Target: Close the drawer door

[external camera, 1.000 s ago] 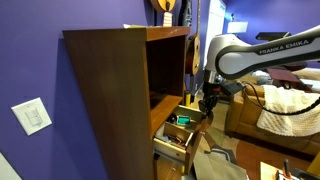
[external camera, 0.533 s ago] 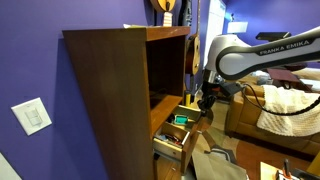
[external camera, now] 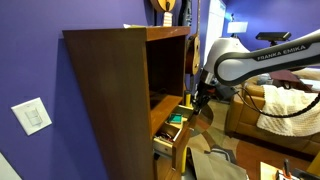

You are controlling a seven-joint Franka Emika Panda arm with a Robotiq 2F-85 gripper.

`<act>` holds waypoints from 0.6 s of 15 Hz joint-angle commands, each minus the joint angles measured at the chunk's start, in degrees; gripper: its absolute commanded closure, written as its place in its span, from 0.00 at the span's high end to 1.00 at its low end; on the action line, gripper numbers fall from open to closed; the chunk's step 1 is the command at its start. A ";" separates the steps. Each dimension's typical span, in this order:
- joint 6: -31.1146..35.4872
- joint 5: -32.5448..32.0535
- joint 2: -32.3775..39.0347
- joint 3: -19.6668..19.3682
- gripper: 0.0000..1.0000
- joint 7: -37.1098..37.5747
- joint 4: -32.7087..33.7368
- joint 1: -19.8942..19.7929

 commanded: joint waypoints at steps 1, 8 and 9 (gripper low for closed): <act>5.86 1.33 2.04 0.43 0.00 1.95 -1.85 0.30; 13.98 1.26 5.60 1.56 0.00 5.02 -0.55 0.54; 15.02 1.32 6.09 1.60 0.00 5.41 -0.49 0.53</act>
